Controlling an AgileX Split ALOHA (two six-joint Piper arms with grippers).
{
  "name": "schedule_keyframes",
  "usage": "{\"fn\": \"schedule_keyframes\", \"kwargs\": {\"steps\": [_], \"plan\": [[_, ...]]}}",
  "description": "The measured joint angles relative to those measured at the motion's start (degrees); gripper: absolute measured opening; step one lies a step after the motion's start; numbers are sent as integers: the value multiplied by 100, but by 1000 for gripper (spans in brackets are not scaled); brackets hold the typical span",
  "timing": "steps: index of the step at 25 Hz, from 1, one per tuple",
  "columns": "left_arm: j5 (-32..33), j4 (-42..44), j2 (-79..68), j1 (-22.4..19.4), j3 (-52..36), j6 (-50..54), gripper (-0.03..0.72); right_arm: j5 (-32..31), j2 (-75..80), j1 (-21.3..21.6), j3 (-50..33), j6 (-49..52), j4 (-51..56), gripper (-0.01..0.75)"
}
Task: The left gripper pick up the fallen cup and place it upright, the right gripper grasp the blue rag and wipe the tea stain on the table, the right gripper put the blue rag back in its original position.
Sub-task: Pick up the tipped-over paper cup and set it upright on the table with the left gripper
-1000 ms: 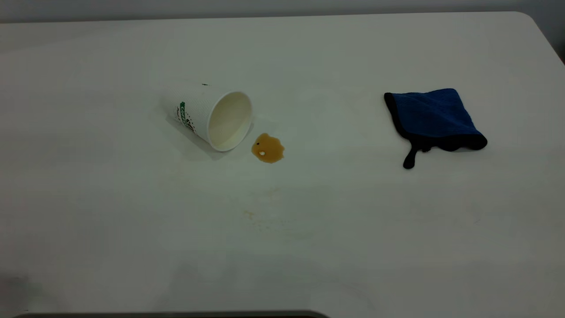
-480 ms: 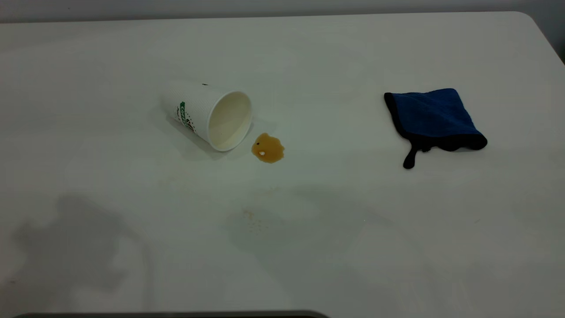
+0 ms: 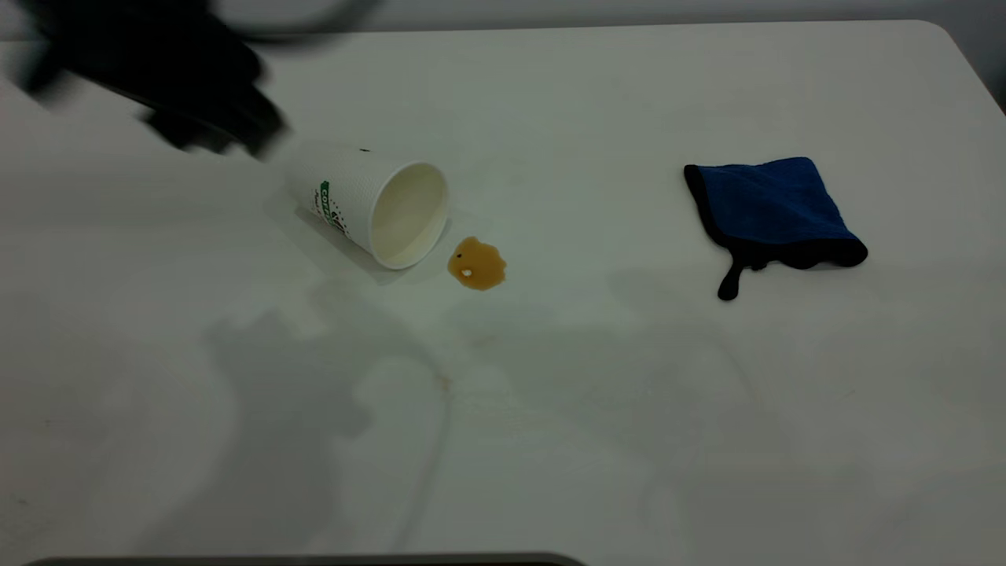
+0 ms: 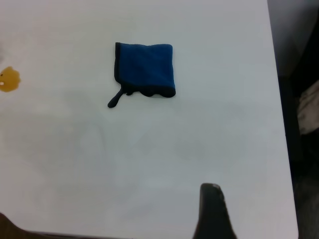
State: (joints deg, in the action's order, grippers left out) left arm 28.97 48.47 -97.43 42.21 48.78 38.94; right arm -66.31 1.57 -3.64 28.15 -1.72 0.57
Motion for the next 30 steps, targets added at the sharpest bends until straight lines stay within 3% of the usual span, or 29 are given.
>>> {"fn": "schedule_keyframes", "kwargs": {"steps": [4, 10, 18, 30], "plan": [[-101, 1088, -950, 484, 419, 1163, 500, 0, 0, 0, 0, 0, 0, 554], [100, 1368, -2185, 571, 1417, 2163, 500, 0, 0, 0, 0, 0, 0, 554], [571, 1636, -3436, 571, 2582, 2278, 500, 0, 0, 0, 0, 0, 0, 554], [763, 1946, -3687, 549, 2710, 2423, 500, 0, 0, 0, 0, 0, 0, 554]]}}
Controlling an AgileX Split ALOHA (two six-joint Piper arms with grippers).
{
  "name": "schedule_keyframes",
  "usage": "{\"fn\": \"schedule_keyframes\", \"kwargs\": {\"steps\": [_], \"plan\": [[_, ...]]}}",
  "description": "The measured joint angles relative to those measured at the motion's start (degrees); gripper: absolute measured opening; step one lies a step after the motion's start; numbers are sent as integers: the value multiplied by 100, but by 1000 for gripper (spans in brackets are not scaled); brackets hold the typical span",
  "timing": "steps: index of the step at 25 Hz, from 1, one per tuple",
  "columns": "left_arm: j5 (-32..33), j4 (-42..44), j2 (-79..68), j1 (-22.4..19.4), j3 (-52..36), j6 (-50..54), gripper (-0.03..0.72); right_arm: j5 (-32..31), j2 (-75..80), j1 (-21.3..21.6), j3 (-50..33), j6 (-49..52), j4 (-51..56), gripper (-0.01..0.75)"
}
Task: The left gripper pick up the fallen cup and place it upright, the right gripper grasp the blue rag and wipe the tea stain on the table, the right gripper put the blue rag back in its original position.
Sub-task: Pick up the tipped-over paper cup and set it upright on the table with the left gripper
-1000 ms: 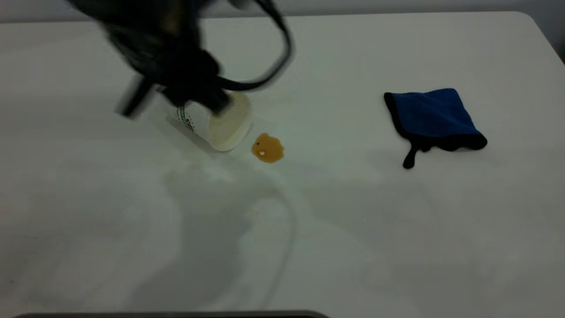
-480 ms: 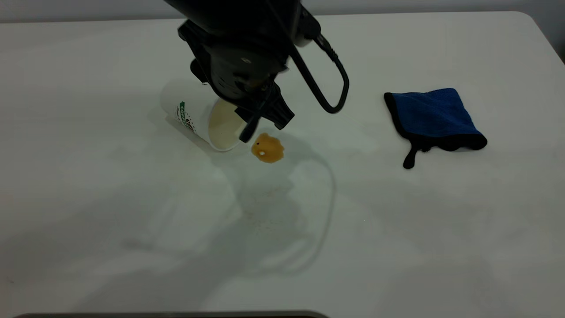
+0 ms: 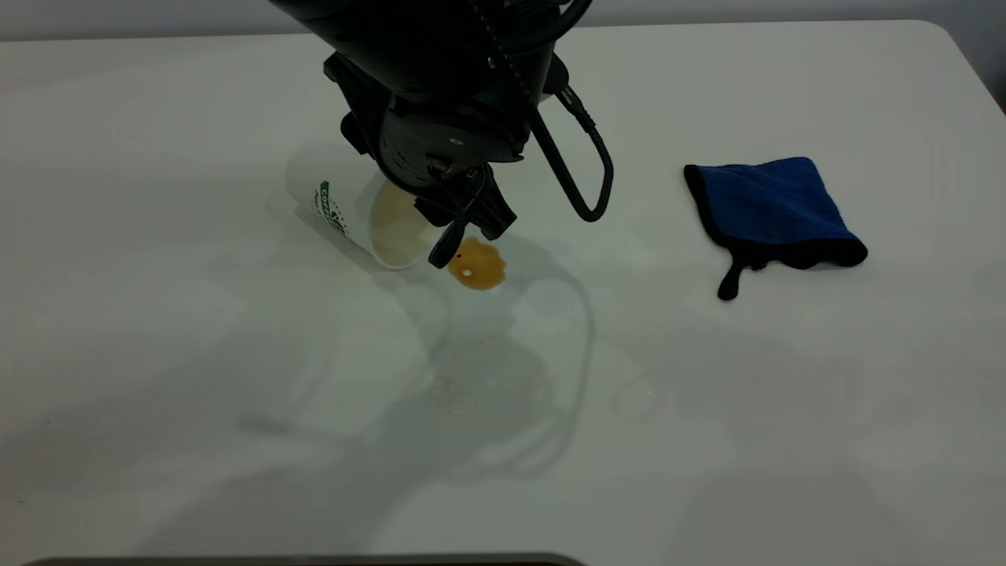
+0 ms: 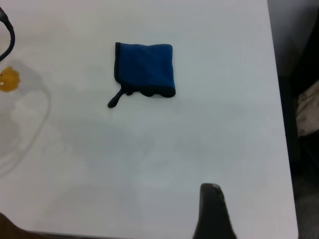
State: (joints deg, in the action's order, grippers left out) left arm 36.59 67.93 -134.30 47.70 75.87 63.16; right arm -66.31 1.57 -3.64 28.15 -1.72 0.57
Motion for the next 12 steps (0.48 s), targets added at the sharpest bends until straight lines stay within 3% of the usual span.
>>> {"fn": "schedule_keyframes", "kwargs": {"steps": [12], "plan": [[37, 275, -311, -246, 0, 55, 500, 0, 0, 0, 0, 0, 0, 554]]}}
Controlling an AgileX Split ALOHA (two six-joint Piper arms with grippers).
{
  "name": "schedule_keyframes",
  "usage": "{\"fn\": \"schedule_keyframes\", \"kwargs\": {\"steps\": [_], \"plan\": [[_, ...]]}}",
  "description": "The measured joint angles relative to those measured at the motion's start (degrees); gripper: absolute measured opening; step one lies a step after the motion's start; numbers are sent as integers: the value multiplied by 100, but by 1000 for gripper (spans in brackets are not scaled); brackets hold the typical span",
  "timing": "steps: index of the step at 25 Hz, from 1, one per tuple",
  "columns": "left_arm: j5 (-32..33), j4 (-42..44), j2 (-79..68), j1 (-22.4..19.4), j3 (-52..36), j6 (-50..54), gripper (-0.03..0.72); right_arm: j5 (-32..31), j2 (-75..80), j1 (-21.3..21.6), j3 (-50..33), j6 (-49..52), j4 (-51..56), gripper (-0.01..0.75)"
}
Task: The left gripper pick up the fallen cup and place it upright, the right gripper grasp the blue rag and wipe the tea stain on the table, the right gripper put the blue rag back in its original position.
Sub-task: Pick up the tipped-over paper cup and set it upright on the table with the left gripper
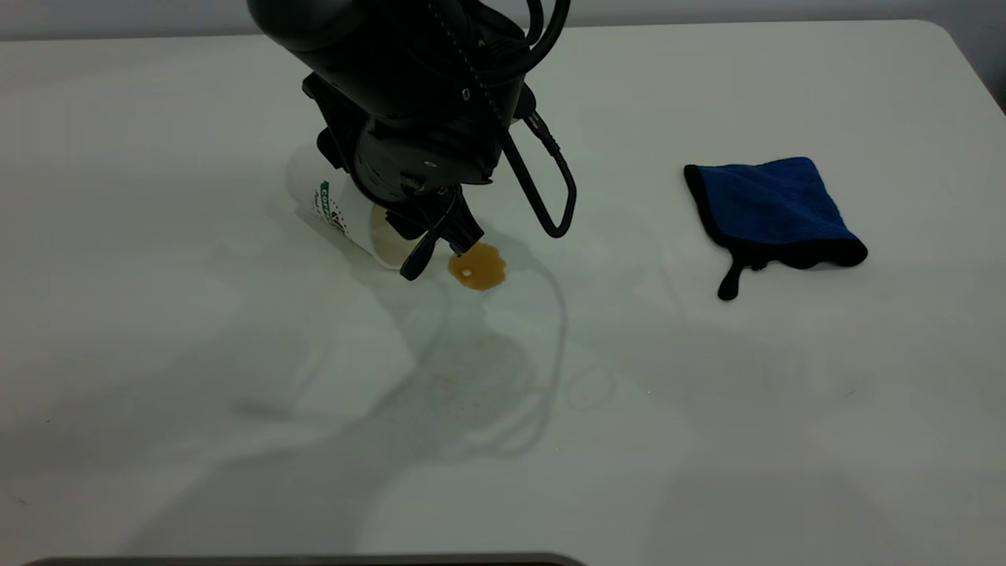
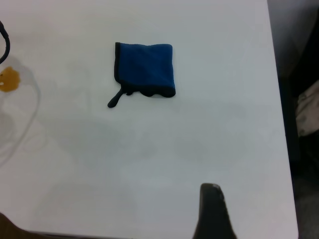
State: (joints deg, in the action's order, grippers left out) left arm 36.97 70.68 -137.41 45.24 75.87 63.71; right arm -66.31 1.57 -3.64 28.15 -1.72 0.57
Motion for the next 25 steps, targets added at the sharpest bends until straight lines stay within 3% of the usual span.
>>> {"fn": "schedule_keyframes", "kwargs": {"steps": [7, 11, 16, 18, 22, 25], "plan": [[13, 299, -32, -11, 0, 384, 443, 0, 0, 0, 0, 0, 0, 554], [83, 311, -90, -11, 0, 411, 361, 0, 0, 0, 0, 0, 0, 554], [801, 410, -90, -11, 6, 378, 90, 0, 0, 0, 0, 0, 0, 554], [1078, 485, -84, -56, 19, 303, 23, 0, 0, 0, 0, 0, 0, 554], [927, 271, 199, -318, 19, -164, 0, 0, 0, 0, 0, 0, 0, 554], [540, -410, 729, -787, 19, -793, 1, 0, 0, 0, 0, 0, 0, 554]]}}
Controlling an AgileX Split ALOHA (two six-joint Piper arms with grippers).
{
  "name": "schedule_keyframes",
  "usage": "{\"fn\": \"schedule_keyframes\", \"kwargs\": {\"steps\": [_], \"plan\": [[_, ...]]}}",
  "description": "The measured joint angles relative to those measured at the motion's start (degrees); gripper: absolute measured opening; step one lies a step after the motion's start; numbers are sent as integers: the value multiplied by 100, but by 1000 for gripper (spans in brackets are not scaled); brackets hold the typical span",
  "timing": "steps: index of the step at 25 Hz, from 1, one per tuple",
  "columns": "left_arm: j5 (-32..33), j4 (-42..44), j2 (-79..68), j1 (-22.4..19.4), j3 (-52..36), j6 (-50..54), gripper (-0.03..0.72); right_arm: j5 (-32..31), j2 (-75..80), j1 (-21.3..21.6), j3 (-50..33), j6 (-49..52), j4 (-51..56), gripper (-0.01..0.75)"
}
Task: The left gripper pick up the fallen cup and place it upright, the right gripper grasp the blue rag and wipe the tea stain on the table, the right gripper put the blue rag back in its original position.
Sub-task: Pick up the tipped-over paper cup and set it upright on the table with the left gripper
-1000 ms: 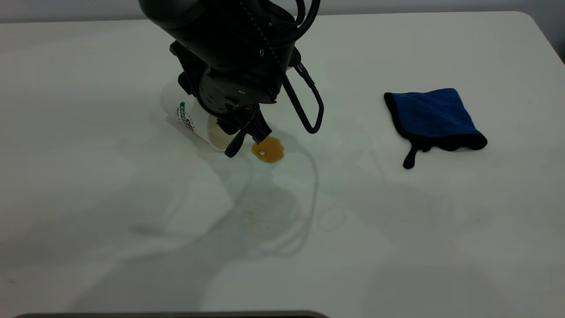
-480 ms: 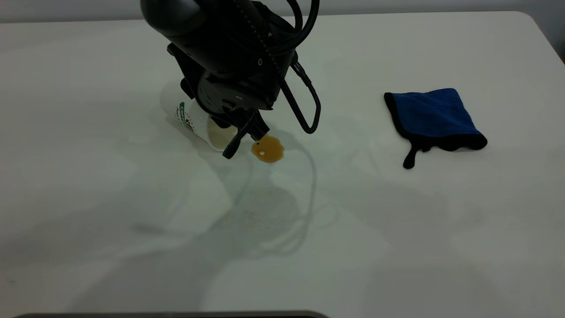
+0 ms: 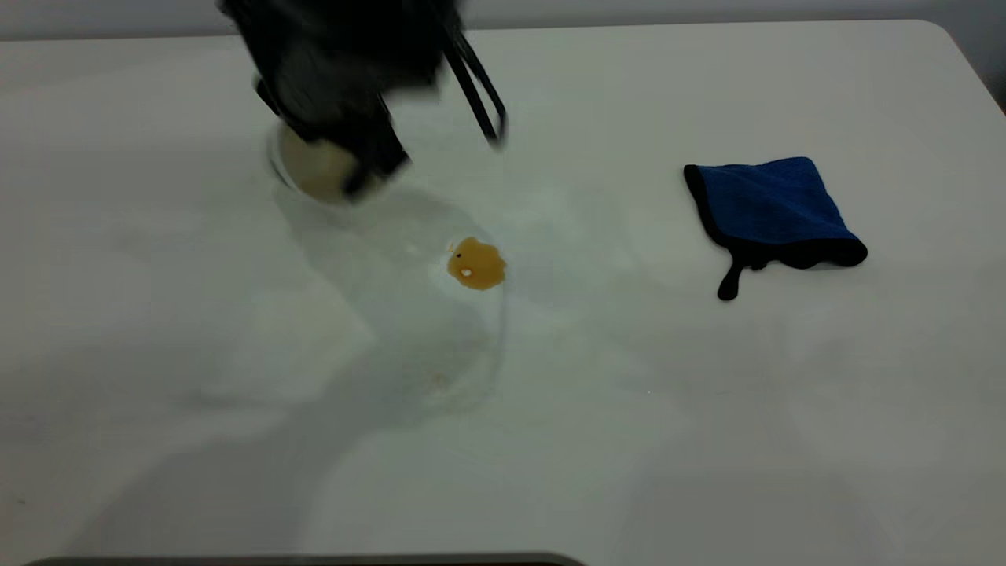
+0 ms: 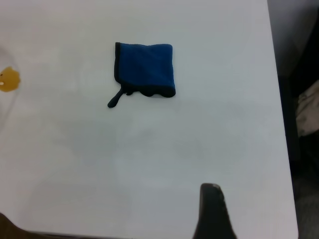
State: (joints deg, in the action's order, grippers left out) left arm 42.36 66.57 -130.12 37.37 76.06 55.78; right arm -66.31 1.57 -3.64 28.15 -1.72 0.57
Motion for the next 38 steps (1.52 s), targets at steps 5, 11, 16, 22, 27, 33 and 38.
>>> {"fn": "schedule_keyframes", "kwargs": {"steps": [5, 11, 16, 22, 27, 33, 38], "plan": [[-861, -2262, 873, -1091, 0, -1585, 1, 0, 0, 0, 0, 0, 0, 554], [-1260, -5309, 1007, -2175, -30, -4064, 1, 0, 0, 0, 0, 0, 0, 554], [-1509, -7611, 1001, -2641, -37, -6097, 1, 0, 0, 0, 0, 0, 0, 554], [-1425, -8910, 690, -2845, -37, -7390, 1, 0, 0, 0, 0, 0, 0, 554], [-1347, -8956, 600, -2878, -37, -7494, 1, 0, 0, 0, 0, 0, 0, 554], [-1327, -8903, 600, -3007, -37, -7328, 3, 0, 0, 0, 0, 0, 0, 554], [-1327, -8768, 556, -3168, -37, -7160, 5, 0, 0, 0, 0, 0, 0, 554]]}}
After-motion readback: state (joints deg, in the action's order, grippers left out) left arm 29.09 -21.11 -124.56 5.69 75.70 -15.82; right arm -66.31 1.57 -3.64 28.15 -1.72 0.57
